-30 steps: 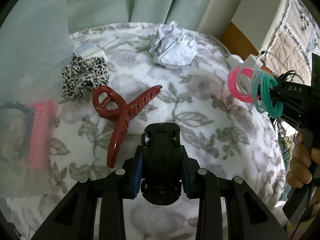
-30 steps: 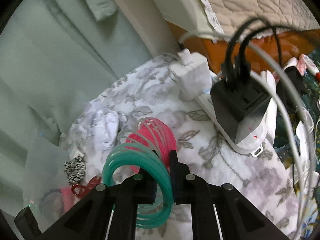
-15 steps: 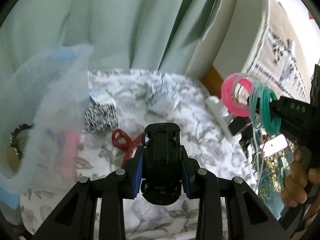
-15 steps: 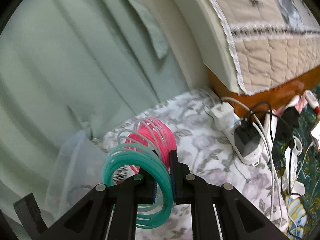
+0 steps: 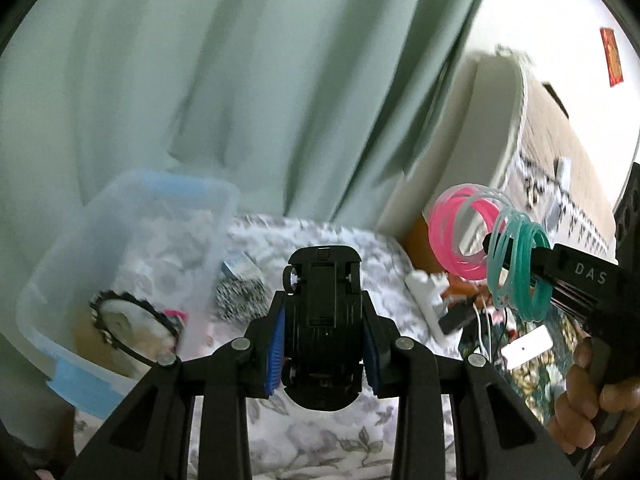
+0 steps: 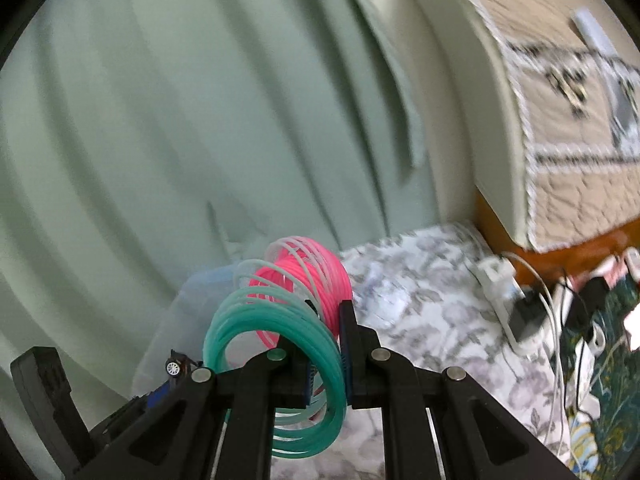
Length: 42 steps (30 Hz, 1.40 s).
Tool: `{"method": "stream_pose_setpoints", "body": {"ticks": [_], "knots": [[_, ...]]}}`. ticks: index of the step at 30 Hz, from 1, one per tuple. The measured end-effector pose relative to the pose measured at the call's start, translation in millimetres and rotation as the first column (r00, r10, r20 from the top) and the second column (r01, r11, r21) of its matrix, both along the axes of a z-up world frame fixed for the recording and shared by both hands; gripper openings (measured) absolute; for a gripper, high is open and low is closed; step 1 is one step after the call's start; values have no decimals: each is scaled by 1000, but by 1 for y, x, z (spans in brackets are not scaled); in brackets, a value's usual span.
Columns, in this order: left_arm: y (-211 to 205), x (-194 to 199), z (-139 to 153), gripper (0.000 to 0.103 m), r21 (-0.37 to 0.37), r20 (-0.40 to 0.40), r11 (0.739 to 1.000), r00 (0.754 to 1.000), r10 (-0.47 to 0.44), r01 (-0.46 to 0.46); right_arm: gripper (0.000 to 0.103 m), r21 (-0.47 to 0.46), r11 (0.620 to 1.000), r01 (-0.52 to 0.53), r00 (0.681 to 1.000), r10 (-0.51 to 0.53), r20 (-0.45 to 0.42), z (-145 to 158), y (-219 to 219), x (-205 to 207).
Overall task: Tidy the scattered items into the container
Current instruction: 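Carry the toy car with the left tool while the right tool carries the hair ties to the box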
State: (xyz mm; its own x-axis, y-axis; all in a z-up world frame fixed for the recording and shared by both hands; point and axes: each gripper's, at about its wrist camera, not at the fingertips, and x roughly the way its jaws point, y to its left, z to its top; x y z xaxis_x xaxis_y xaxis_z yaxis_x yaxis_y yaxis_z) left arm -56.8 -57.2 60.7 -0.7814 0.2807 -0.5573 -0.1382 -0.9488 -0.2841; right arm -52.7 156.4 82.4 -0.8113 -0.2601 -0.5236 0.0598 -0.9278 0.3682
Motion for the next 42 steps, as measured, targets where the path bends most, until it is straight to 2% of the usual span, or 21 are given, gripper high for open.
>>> {"method": "stream_pose_setpoints", "body": {"ticks": [5,12,18,28,42], "knots": [[-28,-1,20,34,36,-46,998,997,62,-61,12,35,998,-54,998,55,-35,31,-29,-5],[-67,-1,30,34,71,-67,988,987,144,-140,12,86,986,-145,987,151,-59,62,-75,-19],[-103,-6,23,34,96,-51,973,975,215,-210,12,97,970,-224,972,229,-50,67,-115,-30],[-137,-16,4,34,107,-3,957,962,273,-271,12,98,932,-350,937,348,43,39,-173,-51],[-162,-36,-36,34,111,107,942,946,305,-316,12,95,897,-432,891,409,198,-26,-211,-82]]}}
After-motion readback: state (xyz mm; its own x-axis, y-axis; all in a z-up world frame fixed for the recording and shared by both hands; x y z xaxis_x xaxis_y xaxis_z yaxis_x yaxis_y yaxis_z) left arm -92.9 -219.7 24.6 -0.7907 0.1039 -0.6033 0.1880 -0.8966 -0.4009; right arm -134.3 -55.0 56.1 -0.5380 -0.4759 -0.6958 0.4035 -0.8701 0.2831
